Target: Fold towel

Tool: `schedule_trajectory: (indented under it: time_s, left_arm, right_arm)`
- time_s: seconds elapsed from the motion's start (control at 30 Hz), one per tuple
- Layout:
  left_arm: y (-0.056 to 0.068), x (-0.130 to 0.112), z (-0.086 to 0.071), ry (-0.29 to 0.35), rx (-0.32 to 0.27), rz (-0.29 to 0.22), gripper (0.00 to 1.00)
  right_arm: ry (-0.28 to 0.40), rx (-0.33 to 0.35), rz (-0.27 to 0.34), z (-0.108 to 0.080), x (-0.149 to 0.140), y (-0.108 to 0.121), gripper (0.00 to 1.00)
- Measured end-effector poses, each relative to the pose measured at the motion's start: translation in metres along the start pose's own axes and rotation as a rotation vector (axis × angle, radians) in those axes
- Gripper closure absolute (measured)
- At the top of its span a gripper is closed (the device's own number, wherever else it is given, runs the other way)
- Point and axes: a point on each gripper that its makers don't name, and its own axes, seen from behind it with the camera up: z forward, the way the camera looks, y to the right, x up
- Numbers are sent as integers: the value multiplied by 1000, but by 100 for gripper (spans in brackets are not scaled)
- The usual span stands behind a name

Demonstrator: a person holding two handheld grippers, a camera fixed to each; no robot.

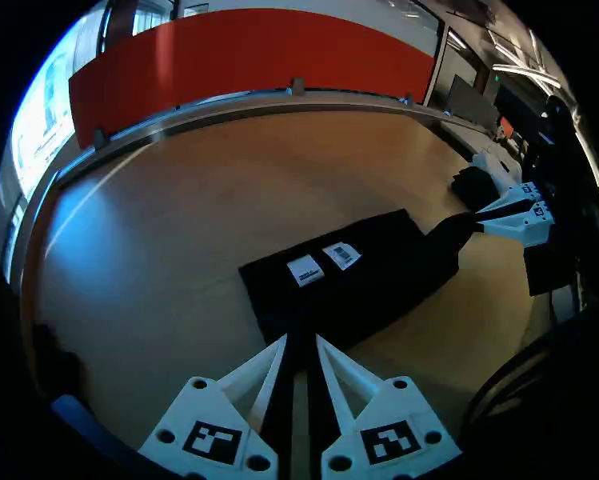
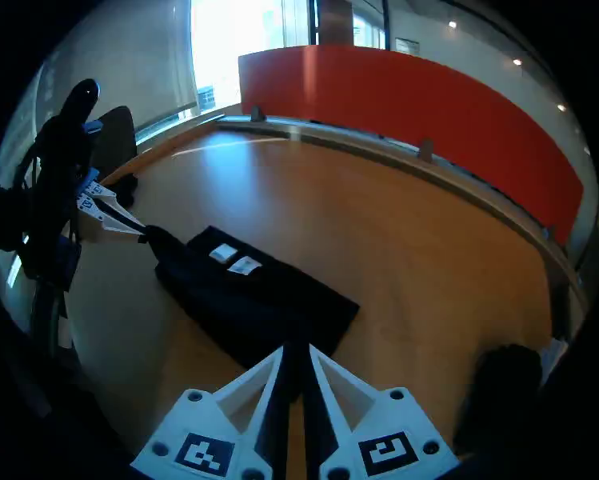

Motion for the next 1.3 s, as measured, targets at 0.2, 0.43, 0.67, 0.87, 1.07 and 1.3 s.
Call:
schedule_trajectory:
  time_s: [0.2,0.43,0.67,0.87,1.07,1.3]
  left_arm:
    - [-9,-4,18,-15,18,-2,90]
    - [-19,-4,43,-27,42,-30,90]
    - [-25,0,57,-20,58,-11,86]
    - [-36,1,66,-25,94,8,68]
    - [-46,2,69,-25,120,9,52]
    - [-57,2,73,-40,151,5,42]
  right_arm:
    - [-9,1,14,16,-1,5,93]
    - [-29,-6,34,37,-7,14,92]
    - [-52,-37,54,54,-17,25,89]
    - [-58,-80,81,62,-17,36,65]
    - [-59,-108,82,62,-19,43,37]
    - [-56,-133,85,59,-20,49,19]
